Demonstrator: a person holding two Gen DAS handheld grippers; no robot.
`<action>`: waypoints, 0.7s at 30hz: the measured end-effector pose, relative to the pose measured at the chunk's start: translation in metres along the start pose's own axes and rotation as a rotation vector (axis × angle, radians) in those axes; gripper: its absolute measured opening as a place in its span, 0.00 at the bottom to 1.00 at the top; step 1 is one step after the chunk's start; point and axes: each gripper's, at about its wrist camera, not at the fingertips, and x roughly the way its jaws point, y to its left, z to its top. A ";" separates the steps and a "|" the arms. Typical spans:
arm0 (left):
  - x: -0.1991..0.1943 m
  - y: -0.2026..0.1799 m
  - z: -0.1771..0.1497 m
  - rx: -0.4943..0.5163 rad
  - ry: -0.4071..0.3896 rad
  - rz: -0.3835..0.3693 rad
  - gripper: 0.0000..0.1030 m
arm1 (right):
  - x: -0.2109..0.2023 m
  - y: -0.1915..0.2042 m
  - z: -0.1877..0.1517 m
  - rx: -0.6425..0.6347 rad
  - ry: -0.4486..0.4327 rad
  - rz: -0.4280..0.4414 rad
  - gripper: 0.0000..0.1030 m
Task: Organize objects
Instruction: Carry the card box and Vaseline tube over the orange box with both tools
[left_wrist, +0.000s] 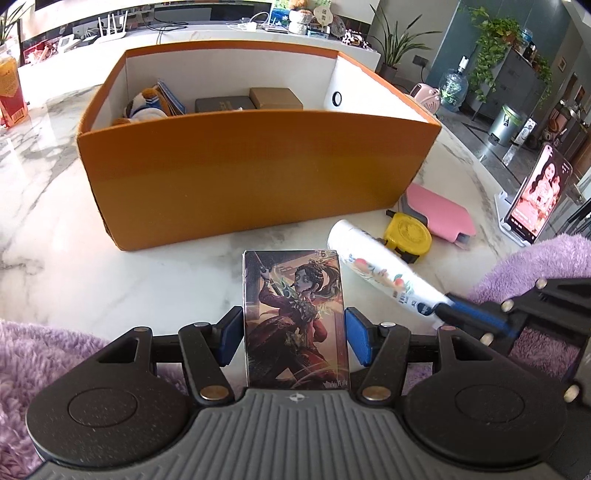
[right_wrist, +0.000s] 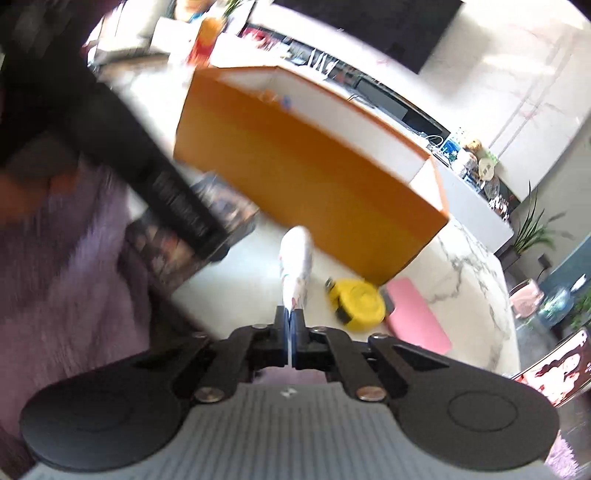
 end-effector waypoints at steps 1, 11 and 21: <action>-0.001 0.001 0.002 -0.006 -0.004 0.001 0.66 | -0.001 -0.008 0.005 0.027 -0.010 0.009 0.00; -0.006 0.009 0.009 -0.049 -0.012 0.001 0.66 | 0.011 -0.068 0.059 0.239 -0.045 0.109 0.00; -0.008 0.012 0.015 -0.087 -0.003 -0.021 0.66 | 0.045 -0.080 0.073 0.323 0.003 0.158 0.07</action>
